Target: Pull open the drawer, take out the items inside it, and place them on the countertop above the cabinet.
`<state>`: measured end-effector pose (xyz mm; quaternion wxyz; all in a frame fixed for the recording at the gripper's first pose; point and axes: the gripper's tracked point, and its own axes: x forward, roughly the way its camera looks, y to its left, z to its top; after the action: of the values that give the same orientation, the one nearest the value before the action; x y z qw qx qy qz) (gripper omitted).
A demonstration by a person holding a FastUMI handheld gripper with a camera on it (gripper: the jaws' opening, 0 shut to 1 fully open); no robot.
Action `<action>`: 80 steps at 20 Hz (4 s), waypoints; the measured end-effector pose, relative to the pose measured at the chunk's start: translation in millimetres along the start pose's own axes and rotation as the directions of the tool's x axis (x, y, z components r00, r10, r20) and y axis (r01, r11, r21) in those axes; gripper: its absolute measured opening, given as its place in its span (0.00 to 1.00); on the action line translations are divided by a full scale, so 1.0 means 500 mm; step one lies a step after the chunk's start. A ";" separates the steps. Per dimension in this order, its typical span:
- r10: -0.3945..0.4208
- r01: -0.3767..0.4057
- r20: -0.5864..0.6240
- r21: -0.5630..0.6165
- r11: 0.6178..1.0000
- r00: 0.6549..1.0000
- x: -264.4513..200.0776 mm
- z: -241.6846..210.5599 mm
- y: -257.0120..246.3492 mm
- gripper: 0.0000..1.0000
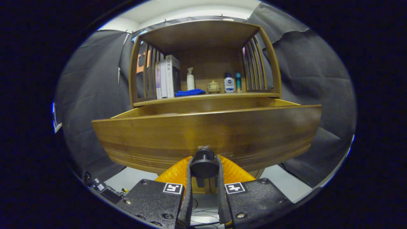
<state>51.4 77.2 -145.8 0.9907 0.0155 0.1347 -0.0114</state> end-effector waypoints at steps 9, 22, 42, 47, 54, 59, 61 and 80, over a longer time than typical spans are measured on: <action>0.012 -0.012 -0.005 0.005 1.000 1.000 -0.036 -0.017 0.004 0.35; 0.000 -0.001 0.130 0.005 1.000 0.991 -0.134 0.127 -0.088 1.00; 0.036 -0.101 -0.384 -0.152 0.983 0.922 0.167 0.359 0.019 1.00; -0.007 -0.099 -0.603 -0.142 0.985 0.798 0.210 0.254 0.010 1.00; -0.039 -0.066 -0.807 -0.096 0.993 0.589 0.209 0.114 -0.019 1.00; -0.065 -0.010 -0.852 -0.082 0.997 0.520 0.203 0.086 -0.029 0.88; -0.063 0.005 -0.861 -0.070 0.998 0.505 0.203 0.078 -0.032 0.78; 0.012 -0.086 -0.778 -0.054 0.995 0.628 0.111 0.263 -0.011 0.39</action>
<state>139.6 66.1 -33.9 0.8357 -0.0200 0.5481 0.0290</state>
